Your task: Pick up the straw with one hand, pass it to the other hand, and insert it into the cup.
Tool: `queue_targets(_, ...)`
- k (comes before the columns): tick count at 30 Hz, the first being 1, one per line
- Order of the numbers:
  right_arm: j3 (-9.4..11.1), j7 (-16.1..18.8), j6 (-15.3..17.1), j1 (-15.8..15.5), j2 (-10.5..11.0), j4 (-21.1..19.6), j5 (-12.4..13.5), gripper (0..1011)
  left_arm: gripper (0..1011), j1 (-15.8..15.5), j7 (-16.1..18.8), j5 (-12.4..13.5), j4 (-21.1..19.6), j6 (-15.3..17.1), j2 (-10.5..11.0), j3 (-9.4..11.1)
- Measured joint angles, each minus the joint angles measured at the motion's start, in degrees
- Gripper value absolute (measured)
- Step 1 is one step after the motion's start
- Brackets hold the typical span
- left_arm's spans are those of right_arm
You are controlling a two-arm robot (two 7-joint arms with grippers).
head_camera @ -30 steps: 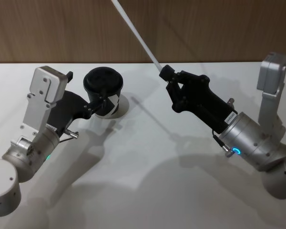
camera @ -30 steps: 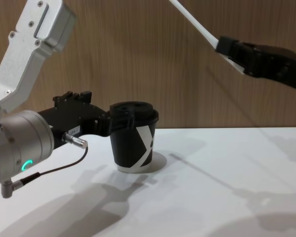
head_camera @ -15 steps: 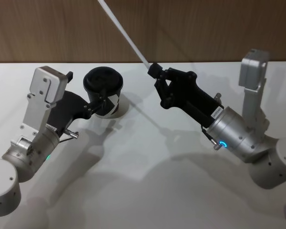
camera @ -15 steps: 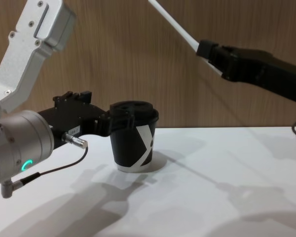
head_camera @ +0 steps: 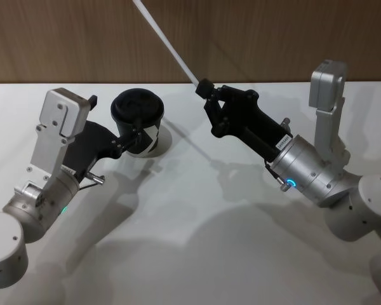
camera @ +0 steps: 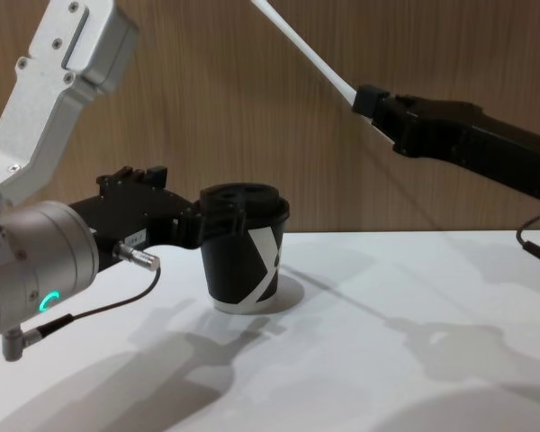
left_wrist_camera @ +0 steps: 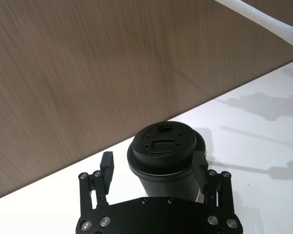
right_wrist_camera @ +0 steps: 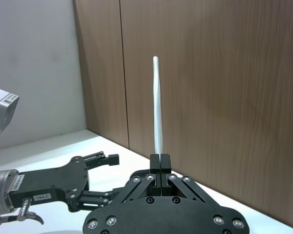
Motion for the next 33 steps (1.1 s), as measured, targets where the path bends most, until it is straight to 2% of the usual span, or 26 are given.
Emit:
queue_targets(6,-0.1,0.0,-0.3,0.8,-0.1,1.3,0.4,9,1003,0.0,-0.5,-0.2,0.0,-0.2,0.0,-0.1)
queue_targets(14,-0.1,0.0,-0.5,1.3,-0.2,1.9,0.6,9,1003,0.4,-3.5,-2.5,0.2,-1.9,0.1,-0.7)
queue_targets(33,-0.2,0.0,-0.7,1.8,-0.3,2.7,0.9,9,1003,3.2,-13.4,-13.2,-2.2,-6.5,0.4,-4.3)
